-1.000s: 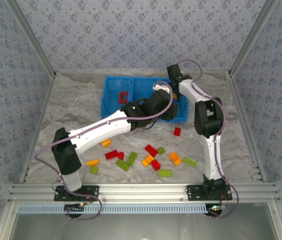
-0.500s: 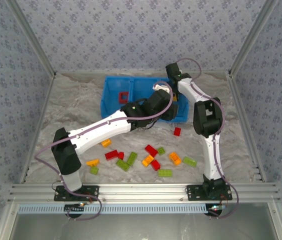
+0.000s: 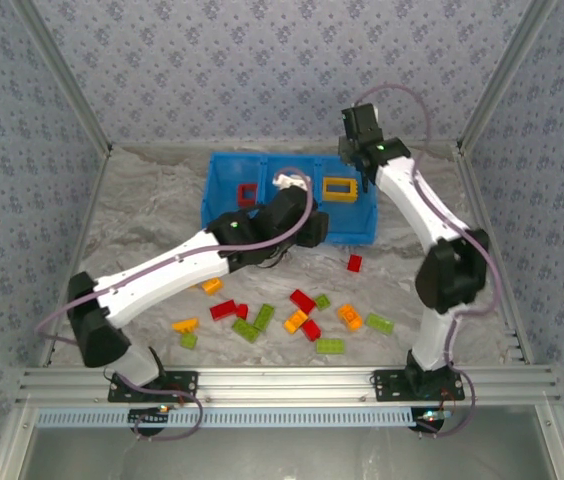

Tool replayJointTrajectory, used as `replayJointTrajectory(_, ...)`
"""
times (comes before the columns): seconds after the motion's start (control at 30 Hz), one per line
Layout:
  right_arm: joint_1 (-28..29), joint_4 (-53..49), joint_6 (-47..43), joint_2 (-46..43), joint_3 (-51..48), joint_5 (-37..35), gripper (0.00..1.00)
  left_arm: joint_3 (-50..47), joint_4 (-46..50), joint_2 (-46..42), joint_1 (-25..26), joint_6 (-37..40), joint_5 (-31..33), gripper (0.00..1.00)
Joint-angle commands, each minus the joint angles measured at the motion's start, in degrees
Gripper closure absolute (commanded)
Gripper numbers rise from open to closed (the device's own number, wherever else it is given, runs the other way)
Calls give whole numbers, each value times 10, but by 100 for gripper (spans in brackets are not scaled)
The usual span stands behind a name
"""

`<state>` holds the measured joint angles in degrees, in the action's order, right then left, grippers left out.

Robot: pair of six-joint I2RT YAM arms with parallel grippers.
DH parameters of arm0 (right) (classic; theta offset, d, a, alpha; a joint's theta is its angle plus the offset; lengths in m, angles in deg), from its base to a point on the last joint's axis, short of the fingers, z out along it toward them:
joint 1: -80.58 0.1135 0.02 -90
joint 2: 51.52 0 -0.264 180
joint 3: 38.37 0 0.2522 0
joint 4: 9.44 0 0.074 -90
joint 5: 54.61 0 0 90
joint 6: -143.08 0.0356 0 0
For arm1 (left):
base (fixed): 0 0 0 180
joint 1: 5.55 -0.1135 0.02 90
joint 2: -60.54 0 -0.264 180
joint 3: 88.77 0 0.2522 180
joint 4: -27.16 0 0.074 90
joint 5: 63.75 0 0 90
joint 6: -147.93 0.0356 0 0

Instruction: Sort the legos into containers by color

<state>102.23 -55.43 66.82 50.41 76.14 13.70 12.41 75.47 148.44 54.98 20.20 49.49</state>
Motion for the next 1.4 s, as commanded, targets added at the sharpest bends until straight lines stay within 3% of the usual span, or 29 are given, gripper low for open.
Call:
replayJointTrajectory(0.0, 34, 23, -19, -101, -89, 1, 60, -37, 68, -56, -1, -47, 25, 32)
replayJointTrajectory(0.23, 161, -10, 29, -299, -280, -12, 57, -149, 139, -161, -3, -123, 4, 32)
replayJointTrajectory(0.43, 292, -30, 64, -376, -390, 38, 54, -241, 249, -231, -2, -228, -16, 35)
replayJointTrajectory(0.57, 416, 63, 39, -391, -463, 104, 50, -342, 295, -302, -6, -341, -19, 37)
replayJointTrajectory(0.7, 521, 172, 23, -376, -505, 133, 42, -413, 325, -335, -18, -392, -33, 40)
replayJointTrajectory(0.87, 556, 241, 36, -316, -502, 141, 40, -466, 351, -331, -19, -430, -39, 34)
replayJointTrajectory(1.1, 562, 252, 38, -264, -470, 133, 41, -574, 255, -359, -39, -459, -108, 30)
replayJointTrajectory(1.37, 560, 251, 46, -254, -466, 133, 41, -616, 176, -343, -104, -393, -141, 27)
